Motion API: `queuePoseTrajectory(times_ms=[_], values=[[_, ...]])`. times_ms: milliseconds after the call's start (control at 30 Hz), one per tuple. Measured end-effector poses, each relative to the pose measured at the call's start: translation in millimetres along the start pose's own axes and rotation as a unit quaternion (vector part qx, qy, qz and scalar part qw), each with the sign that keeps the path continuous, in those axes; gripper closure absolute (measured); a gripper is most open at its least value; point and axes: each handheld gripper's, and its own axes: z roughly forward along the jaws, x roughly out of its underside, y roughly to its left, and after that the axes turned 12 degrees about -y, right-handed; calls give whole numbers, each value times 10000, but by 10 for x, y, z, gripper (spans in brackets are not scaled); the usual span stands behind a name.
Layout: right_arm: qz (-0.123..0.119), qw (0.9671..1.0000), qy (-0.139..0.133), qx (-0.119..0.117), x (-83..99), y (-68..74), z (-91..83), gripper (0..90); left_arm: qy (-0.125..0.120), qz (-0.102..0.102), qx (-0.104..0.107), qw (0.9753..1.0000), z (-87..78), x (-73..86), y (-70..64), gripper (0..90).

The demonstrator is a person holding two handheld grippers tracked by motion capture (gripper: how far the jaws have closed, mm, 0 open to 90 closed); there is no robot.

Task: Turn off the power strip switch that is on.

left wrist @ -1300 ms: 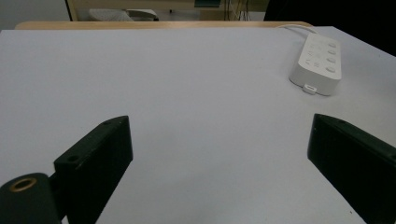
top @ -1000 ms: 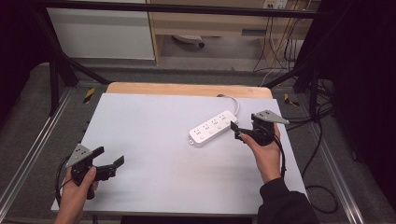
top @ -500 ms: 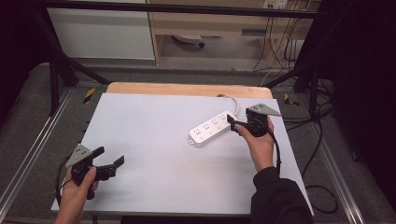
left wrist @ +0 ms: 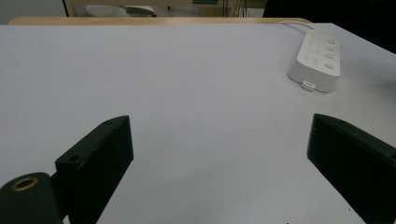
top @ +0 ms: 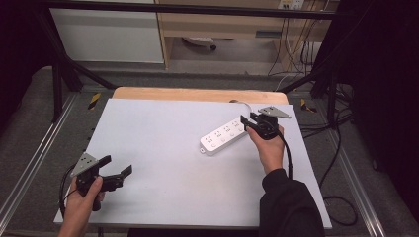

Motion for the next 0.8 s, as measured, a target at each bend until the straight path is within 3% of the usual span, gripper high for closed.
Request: queuePoseTrajectory(times_ms=[500,800], values=[[137,9999,74,61,108,-98,139,819,28,2,-7,10000,2,1,3,71],[184,9997,112,70,143,-123,173,883,28,16,-1,10000,0,3,3,71]])
